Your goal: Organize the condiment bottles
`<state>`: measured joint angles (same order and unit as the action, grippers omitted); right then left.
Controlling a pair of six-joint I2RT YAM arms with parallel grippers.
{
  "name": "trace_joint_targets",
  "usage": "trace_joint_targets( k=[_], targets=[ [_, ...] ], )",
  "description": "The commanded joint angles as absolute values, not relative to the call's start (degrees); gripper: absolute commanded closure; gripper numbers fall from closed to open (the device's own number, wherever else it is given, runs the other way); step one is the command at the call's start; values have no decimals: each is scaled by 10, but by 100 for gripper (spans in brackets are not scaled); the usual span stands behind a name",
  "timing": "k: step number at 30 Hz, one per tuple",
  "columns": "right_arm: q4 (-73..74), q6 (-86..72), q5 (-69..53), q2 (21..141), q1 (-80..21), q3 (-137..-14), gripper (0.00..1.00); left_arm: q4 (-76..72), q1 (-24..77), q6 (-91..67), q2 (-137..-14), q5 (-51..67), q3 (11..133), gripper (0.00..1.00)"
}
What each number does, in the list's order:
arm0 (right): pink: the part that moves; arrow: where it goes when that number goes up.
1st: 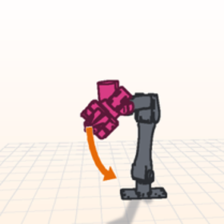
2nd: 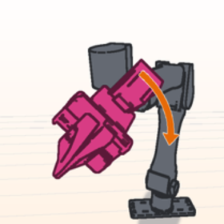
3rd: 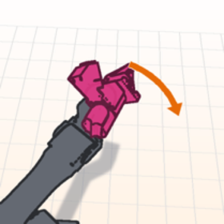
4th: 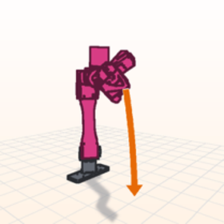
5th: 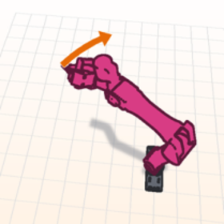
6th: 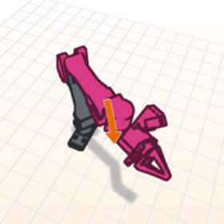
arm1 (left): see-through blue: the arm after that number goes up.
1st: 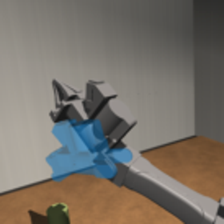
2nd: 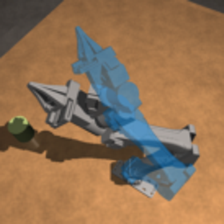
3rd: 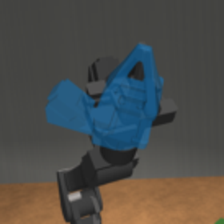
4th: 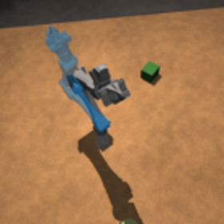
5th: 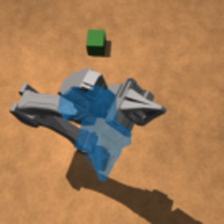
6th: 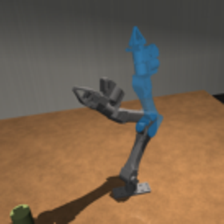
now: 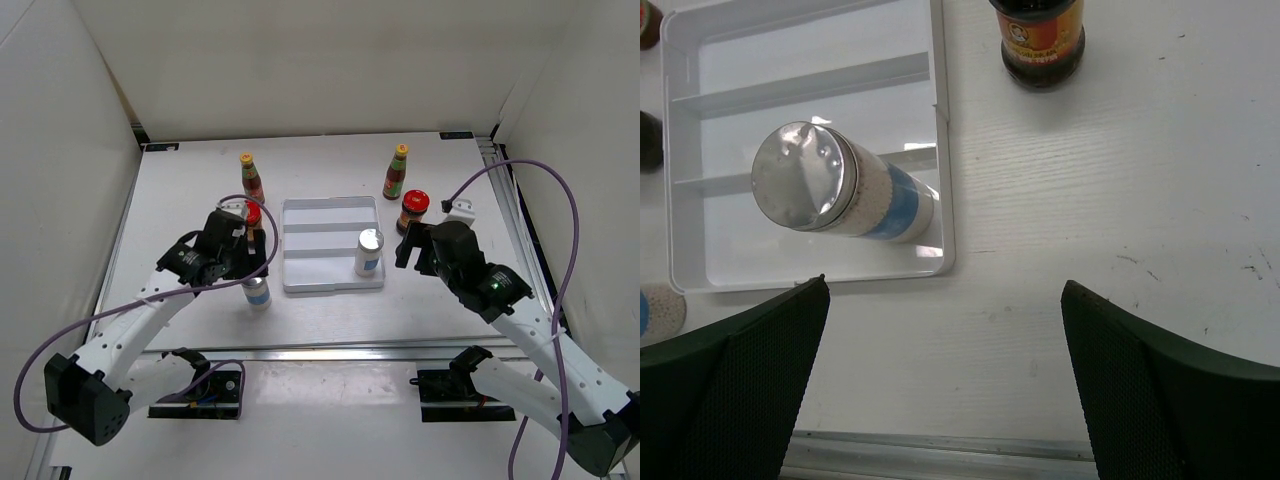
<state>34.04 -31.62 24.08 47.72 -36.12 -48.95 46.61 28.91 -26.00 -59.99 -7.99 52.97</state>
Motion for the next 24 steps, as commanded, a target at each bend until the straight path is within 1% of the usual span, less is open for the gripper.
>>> trace_joint_targets(
  k=[1,6,12,13,15,16,18,19,24],
  targets=[
    [316,-326,258,480,-363,-490,0,481,293,-275,-612,-106,539,3],
    [316,-326,258,485,-363,-490,0,498,328,-299,-640,-121,539,7],
    [316,-326,258,496,-363,-495,0,498,334,-305,-657,-133,539,16],
    [316,-326,258,496,-363,-495,0,498,334,-305,-657,-133,544,22],
    [316,-326,263,496,-363,-495,0,504,334,-300,-657,-133,549,31],
    [316,-326,263,496,-363,-495,0,504,334,-300,-663,-133,561,45],
    [316,-326,263,496,-363,-495,0,525,334,-300,-663,-149,578,51],
    [316,-326,263,496,-363,-495,0,534,334,-307,-670,-158,604,60],
    [316,-326,268,496,-363,-495,0,564,334,-307,-688,-185,700,71]
  ],
)
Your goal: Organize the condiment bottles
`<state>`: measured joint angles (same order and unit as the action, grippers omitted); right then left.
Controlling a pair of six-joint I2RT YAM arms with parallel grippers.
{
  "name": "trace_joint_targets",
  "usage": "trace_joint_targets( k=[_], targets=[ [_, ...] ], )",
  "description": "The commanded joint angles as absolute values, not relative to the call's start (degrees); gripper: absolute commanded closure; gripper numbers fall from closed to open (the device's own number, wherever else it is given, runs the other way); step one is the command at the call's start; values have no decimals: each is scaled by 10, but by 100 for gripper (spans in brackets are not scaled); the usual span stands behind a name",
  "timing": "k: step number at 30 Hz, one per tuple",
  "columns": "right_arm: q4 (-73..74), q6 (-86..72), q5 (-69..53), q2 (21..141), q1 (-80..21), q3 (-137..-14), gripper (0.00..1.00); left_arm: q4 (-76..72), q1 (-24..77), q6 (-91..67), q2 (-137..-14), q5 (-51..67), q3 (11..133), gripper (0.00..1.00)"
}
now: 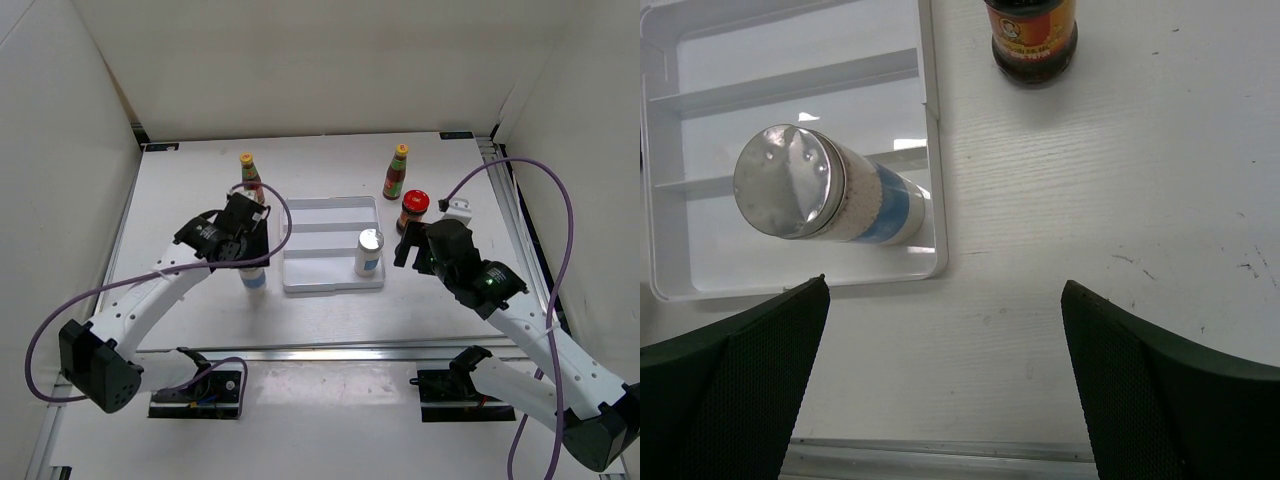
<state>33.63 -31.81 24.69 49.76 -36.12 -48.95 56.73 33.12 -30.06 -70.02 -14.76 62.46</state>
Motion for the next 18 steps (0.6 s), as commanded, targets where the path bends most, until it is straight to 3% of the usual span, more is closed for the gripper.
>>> trace_joint_targets(
  k=[1,9,18],
  targets=[
    [316,-326,273,496,-363,-490,0,564,339,-307,-699,-185,716,71],
    [321,-331,273,490,-363,-490,0,505,373,-291,-798,-158,838,75],
    [321,-331,279,490,-363,-490,0,447,389,-291,-897,-110,836,75]
  ],
)
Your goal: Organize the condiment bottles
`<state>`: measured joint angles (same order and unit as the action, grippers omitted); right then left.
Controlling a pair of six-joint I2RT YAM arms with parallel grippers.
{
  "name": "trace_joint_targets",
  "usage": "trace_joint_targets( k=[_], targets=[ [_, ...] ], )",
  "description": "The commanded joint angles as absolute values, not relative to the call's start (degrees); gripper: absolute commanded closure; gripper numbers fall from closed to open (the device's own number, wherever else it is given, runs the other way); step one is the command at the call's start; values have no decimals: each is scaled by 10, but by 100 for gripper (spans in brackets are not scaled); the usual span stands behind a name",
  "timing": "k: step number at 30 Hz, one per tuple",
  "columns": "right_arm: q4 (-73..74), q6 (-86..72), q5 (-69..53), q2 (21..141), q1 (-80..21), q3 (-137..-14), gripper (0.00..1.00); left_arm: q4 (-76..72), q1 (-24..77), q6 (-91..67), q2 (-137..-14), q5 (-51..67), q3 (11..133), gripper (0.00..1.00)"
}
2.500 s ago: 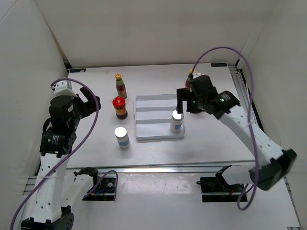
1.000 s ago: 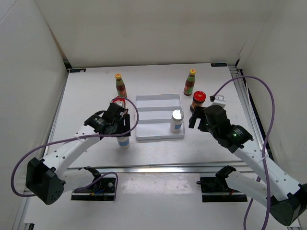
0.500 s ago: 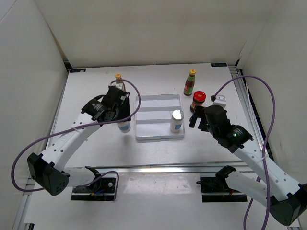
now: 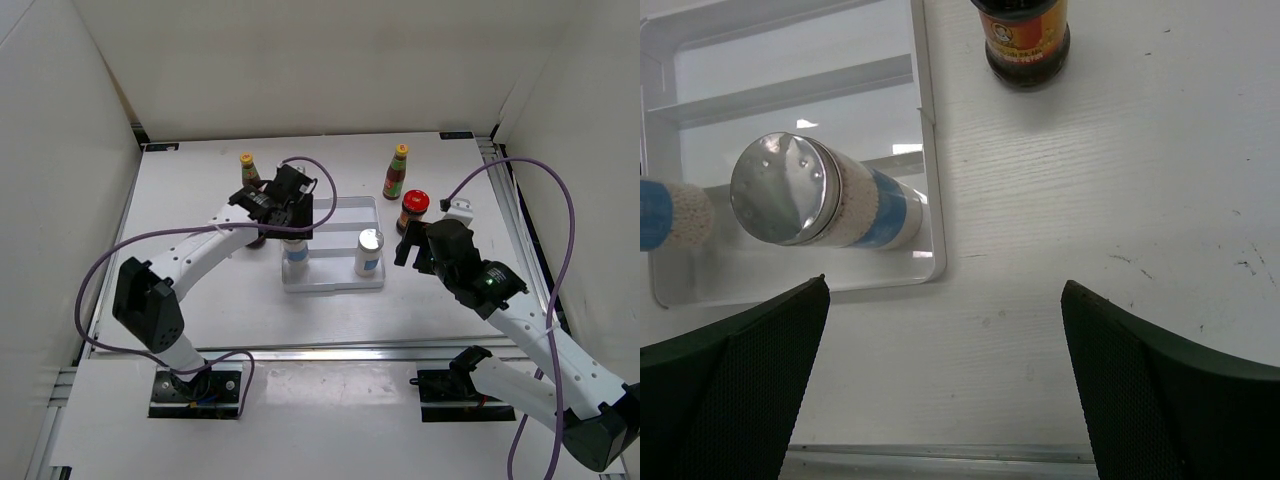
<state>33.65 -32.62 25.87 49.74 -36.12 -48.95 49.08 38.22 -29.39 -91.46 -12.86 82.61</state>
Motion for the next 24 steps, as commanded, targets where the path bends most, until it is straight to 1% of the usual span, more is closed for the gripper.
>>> trace_joint_targets(
  k=[1,3,5,6,7,10,16,24],
  targets=[
    [321,-331,279,490,-363,-490,0,441,389,-291,-897,-110,830,75],
    [321,-331,279,490,-363,-490,0,424,389,-296,-903,-105,810,75],
    [321,-331,279,496,-363,-490,0,411,389,-296,-903,-105,798,72],
    [321,-331,279,496,-363,-490,0,411,389,-296,-909,-105,798,70],
    [321,-331,279,496,-363,-490,0,404,389,-296,-915,-105,793,65],
    [321,-331,279,501,-363,-490,0,399,395,-296,-921,-99,788,62],
    [321,-331,284,501,-363,-490,0,399,426,-301,-876,-149,782,62],
    [321,-331,284,501,-363,-490,0,437,446,-301,-823,-176,788,62]
  ],
)
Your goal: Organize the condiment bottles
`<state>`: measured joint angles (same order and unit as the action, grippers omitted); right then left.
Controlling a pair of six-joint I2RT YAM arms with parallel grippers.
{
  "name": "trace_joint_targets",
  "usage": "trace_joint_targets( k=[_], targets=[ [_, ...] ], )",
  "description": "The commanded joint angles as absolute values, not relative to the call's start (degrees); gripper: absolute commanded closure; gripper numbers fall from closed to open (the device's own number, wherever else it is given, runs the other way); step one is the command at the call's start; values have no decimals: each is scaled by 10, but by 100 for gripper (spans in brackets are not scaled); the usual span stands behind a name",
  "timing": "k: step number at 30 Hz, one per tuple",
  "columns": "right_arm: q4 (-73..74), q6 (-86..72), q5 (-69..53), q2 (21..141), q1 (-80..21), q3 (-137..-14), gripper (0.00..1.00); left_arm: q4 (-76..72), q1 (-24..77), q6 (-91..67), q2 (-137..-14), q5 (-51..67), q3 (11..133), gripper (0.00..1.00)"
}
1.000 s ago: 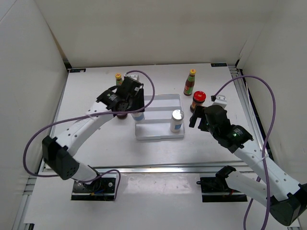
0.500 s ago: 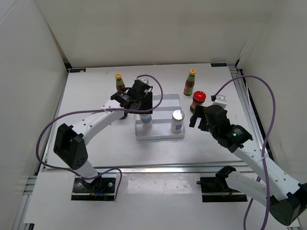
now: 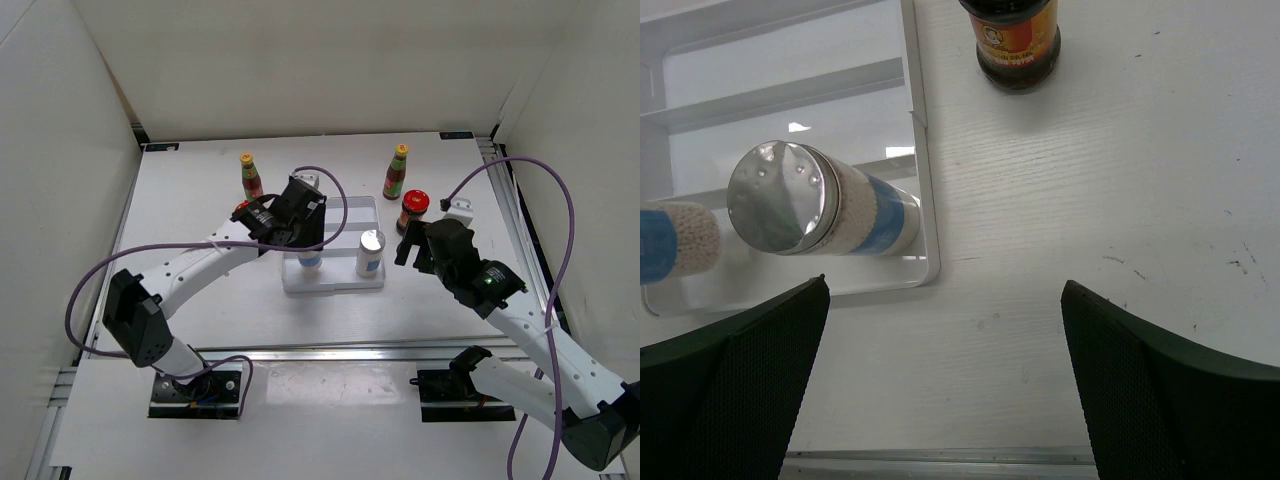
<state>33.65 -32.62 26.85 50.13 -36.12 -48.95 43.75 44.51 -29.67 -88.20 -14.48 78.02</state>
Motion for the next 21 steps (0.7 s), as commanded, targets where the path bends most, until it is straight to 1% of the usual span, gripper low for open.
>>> trace_joint_targets(
  k=[1,4,6,11,14,18,19,21],
  targets=[
    [321,-331,284,501,-363,-490,0,437,446,-301,-823,-176,788,62],
    [321,-331,284,501,-363,-490,0,437,446,-307,-823,-176,762,61],
    [321,-331,284,501,-363,-490,0,437,446,-307,-823,-176,749,58],
    [326,-331,284,501,-363,-490,0,437,446,-312,-845,-181,735,55],
    [326,-337,284,501,-363,-490,0,437,446,-318,-851,-181,729,50],
    [326,-337,284,501,-363,-490,0,437,446,-318,-856,-181,729,40],
    [326,-337,284,501,-363,-490,0,437,446,-318,-856,-181,729,34],
    [326,-337,284,501,-363,-490,0,437,446,-318,-856,-186,729,26]
  ],
)
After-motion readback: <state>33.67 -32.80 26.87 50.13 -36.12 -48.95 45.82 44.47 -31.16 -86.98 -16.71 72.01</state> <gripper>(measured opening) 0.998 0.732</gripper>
